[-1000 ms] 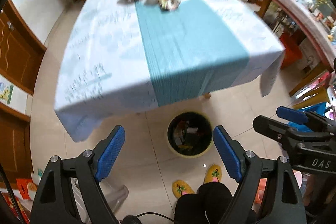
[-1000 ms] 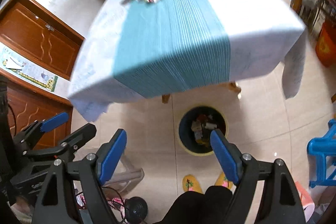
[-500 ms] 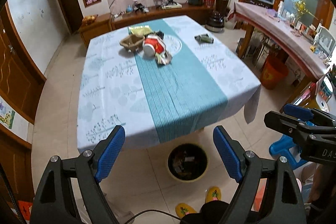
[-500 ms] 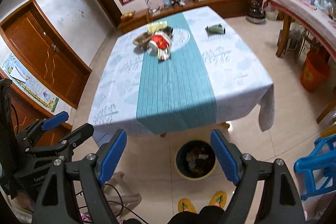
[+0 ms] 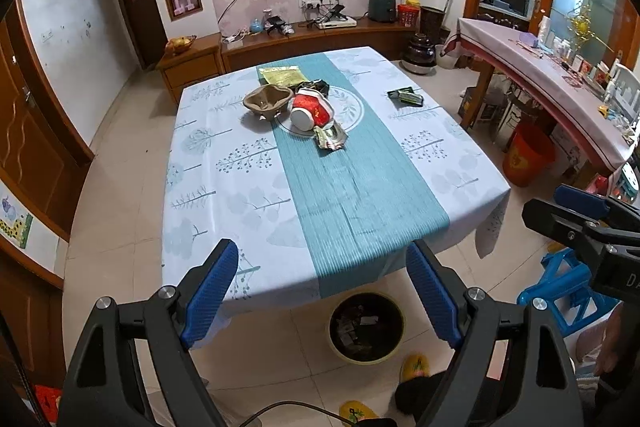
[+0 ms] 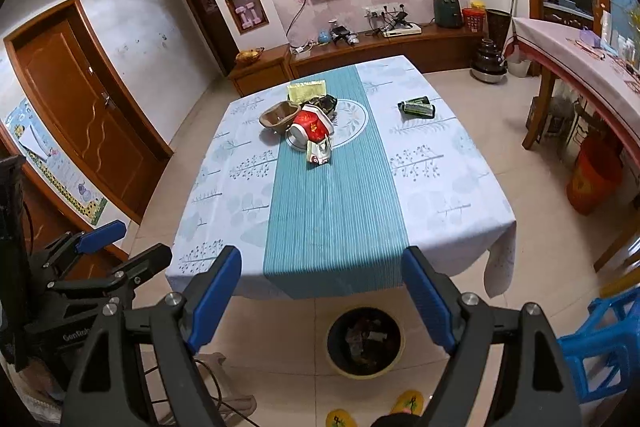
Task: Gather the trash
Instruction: 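Grasp the black-green packet with the right tool while the left tool grasps the green-white packet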
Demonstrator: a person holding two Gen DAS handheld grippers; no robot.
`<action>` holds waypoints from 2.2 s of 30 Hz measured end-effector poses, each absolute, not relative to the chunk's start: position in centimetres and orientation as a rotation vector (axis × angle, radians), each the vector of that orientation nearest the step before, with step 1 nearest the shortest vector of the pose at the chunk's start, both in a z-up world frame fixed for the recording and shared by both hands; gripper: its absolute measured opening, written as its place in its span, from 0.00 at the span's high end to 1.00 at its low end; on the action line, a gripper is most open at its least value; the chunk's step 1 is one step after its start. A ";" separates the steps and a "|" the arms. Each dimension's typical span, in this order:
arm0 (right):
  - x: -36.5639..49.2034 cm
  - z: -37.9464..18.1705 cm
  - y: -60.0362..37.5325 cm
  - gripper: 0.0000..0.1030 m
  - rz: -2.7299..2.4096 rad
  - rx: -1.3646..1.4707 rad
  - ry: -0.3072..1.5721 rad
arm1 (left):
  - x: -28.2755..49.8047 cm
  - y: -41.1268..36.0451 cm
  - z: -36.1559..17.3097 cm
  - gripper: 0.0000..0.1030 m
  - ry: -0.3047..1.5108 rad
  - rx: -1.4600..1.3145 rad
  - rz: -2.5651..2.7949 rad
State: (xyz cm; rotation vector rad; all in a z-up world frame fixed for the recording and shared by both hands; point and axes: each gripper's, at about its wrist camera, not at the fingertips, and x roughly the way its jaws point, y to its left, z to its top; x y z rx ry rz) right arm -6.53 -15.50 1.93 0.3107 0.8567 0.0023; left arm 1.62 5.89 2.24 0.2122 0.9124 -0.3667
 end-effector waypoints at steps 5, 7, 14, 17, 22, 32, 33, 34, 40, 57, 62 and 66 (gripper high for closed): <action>-3.3 0.6 -17.0 0.20 0.015 0.301 0.887 | 5.1 5.2 0.9 0.18 0.942 0.206 -0.337; -1.7 -0.2 -17.6 0.20 0.020 0.285 0.906 | 7.4 4.6 -0.1 0.18 0.976 0.193 -0.312; 7.4 -3.8 -22.2 0.20 0.084 0.187 0.979 | 16.4 0.3 -3.8 0.18 1.073 0.159 -0.222; 13.1 -5.9 -25.6 0.20 0.118 0.100 1.023 | 20.4 -2.2 -5.6 0.18 1.138 0.133 -0.196; 21.2 -8.9 -30.4 0.20 0.159 -0.069 1.075 | 27.1 -6.5 -9.9 0.18 1.276 0.038 -0.163; 32.1 -14.3 -33.9 0.20 0.355 -0.461 1.071 | 35.0 -10.1 -17.5 0.18 1.450 0.000 -0.036; 32.9 -15.0 -33.8 0.20 0.395 -0.512 1.067 | 35.3 -10.1 -18.0 0.18 1.463 -0.003 -0.026; 33.3 -15.3 -33.7 0.20 0.414 -0.538 1.062 | 35.6 -10.1 -18.4 0.18 1.471 -0.007 -0.020; 35.8 -16.8 -33.1 0.20 0.564 -0.637 1.053 | 36.3 -9.8 -20.1 0.18 1.515 -0.039 0.018; 37.2 -18.1 -33.0 0.81 0.617 -0.411 1.218 | 37.8 -9.6 -22.3 0.48 1.532 -0.037 0.025; 36.5 -17.8 -34.2 0.90 0.576 -0.193 1.273 | 37.4 -10.6 -21.1 0.82 1.493 0.007 0.002; 34.6 -17.6 -34.8 0.90 0.532 -0.025 1.297 | 36.5 -10.9 -20.1 0.87 1.473 0.034 -0.030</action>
